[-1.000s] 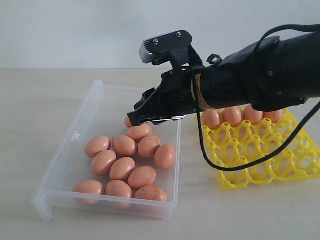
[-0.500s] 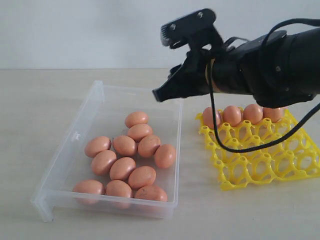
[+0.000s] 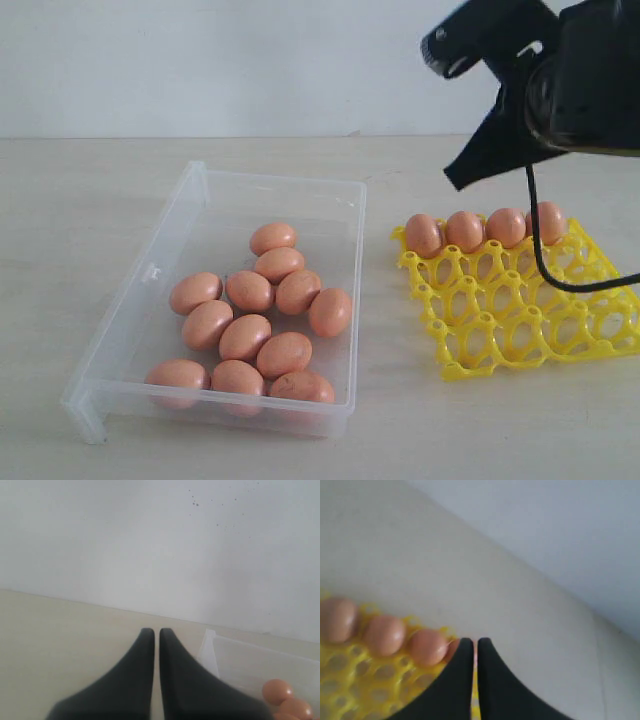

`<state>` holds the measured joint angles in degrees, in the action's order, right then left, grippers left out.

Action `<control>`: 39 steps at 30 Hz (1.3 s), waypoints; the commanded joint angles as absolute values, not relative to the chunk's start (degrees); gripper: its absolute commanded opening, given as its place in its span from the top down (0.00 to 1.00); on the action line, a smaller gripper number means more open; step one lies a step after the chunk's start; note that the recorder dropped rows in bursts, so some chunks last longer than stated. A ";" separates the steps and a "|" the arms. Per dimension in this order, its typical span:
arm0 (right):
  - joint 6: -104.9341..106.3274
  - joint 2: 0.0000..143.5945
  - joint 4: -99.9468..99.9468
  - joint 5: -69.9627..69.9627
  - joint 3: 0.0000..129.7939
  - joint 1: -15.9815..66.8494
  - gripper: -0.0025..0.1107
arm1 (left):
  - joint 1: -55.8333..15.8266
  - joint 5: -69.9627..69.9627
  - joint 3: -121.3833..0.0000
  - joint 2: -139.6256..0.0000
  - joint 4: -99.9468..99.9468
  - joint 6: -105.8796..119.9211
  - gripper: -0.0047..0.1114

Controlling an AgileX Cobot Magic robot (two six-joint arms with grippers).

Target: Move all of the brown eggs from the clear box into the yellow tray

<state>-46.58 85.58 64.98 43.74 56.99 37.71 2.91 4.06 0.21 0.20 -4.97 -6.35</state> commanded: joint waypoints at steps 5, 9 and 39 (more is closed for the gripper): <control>-5.57 85.28 13.22 26.09 57.30 37.79 0.98 | 2.69 3.95 0.00 0.00 -5.00 -6.42 0.93; -1.26 85.91 1.77 21.79 58.57 37.79 0.98 | 2.69 3.95 0.00 0.00 -5.00 -6.42 0.93; 17.03 112.66 -11.95 27.64 82.00 41.24 0.98 | 2.69 3.95 0.00 0.00 -5.00 -6.42 0.93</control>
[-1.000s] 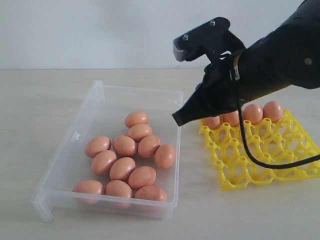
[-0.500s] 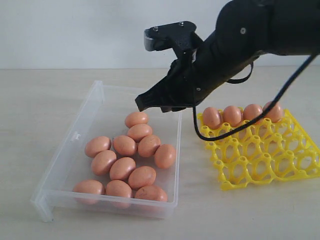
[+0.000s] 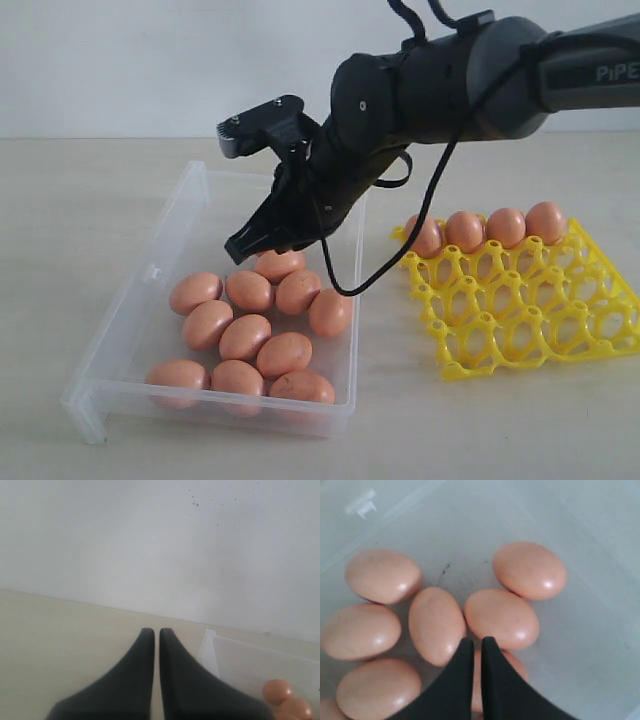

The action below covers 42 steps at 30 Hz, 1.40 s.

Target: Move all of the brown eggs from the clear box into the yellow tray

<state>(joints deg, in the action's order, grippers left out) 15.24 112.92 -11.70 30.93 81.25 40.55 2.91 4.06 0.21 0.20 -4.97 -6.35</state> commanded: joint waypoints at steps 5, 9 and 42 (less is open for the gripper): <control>17.03 112.66 -11.95 28.97 81.99 41.13 0.98 | 2.69 3.95 0.00 0.00 -5.00 -6.42 0.93; 17.03 112.66 -11.95 29.81 81.99 41.13 0.98 | 2.69 3.95 0.00 0.00 -5.00 -6.42 0.93; 43.41 120.85 -4.84 8.85 81.99 38.80 0.52 | 2.69 3.95 0.00 0.00 -5.00 -6.42 0.93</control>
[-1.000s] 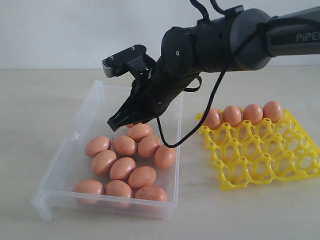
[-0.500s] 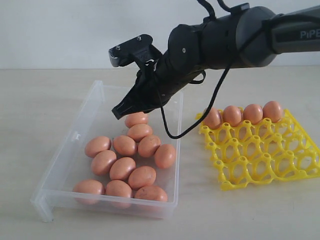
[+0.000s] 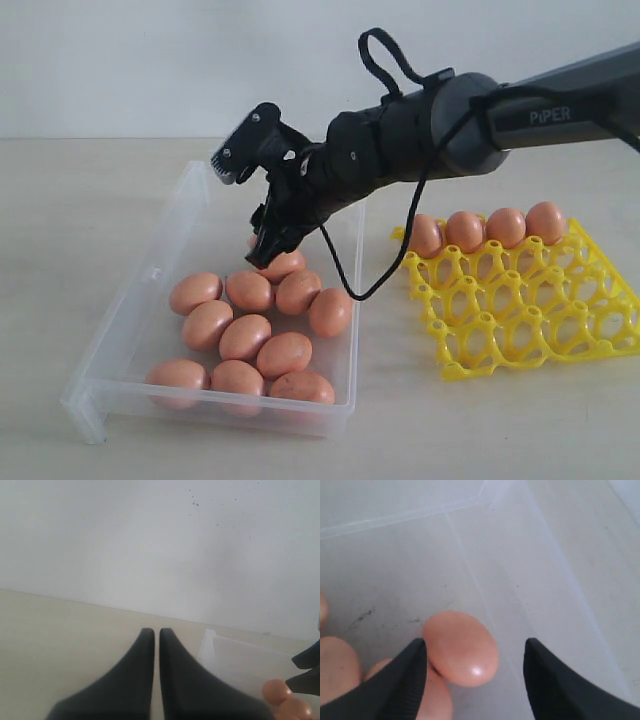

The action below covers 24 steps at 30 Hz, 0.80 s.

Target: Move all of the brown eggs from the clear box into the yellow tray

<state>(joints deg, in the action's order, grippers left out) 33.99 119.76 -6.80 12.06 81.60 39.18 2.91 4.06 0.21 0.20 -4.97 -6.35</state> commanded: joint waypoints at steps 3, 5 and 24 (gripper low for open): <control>49.84 122.05 -4.84 7.75 81.99 38.80 0.52 | 2.69 3.95 0.00 0.00 -5.00 -6.42 0.93; 52.87 122.64 -4.84 7.00 81.99 38.80 0.52 | 2.69 3.95 0.00 0.00 -5.00 -6.42 0.93; 54.68 132.26 -4.84 3.23 90.60 38.80 0.52 | 2.69 3.95 0.00 0.00 -5.00 -6.42 0.93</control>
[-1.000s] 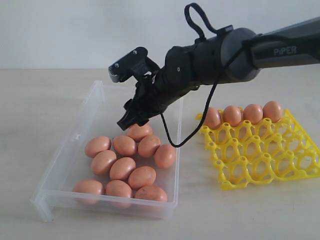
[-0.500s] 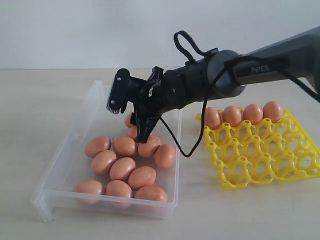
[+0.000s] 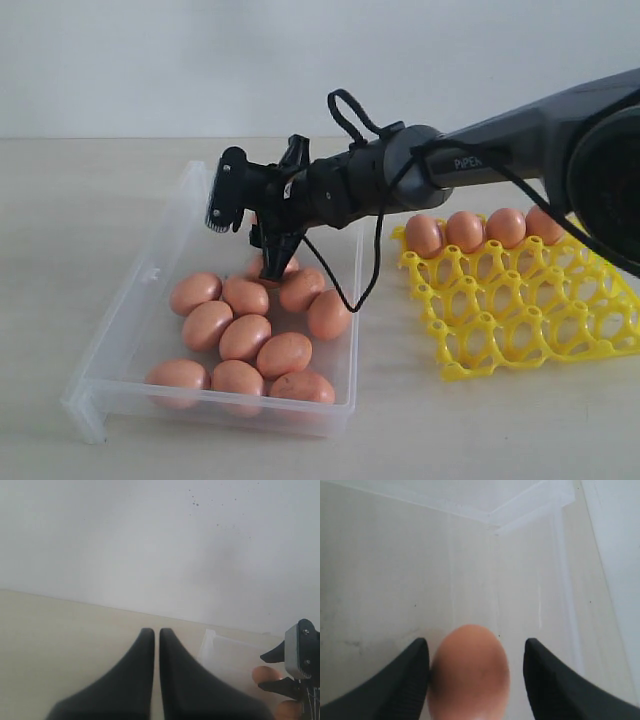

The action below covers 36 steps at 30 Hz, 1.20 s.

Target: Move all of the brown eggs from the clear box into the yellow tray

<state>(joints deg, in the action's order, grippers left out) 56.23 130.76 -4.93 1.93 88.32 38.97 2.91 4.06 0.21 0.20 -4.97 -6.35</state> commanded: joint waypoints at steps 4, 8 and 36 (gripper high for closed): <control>53.89 134.08 -4.84 4.14 92.24 38.80 0.52 | 2.69 3.95 0.00 0.00 -5.00 -6.42 0.93; 53.16 134.51 -4.84 4.42 92.66 38.22 0.52 | 2.69 3.95 0.00 0.00 -5.00 -6.42 0.93; 52.55 134.51 -4.71 5.37 92.66 36.26 0.52 | 2.69 3.95 0.00 0.00 -5.00 -6.42 0.93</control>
<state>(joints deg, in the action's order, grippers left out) 50.66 133.92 -4.97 5.92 92.87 35.68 2.91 4.06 0.21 0.20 -4.97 -6.35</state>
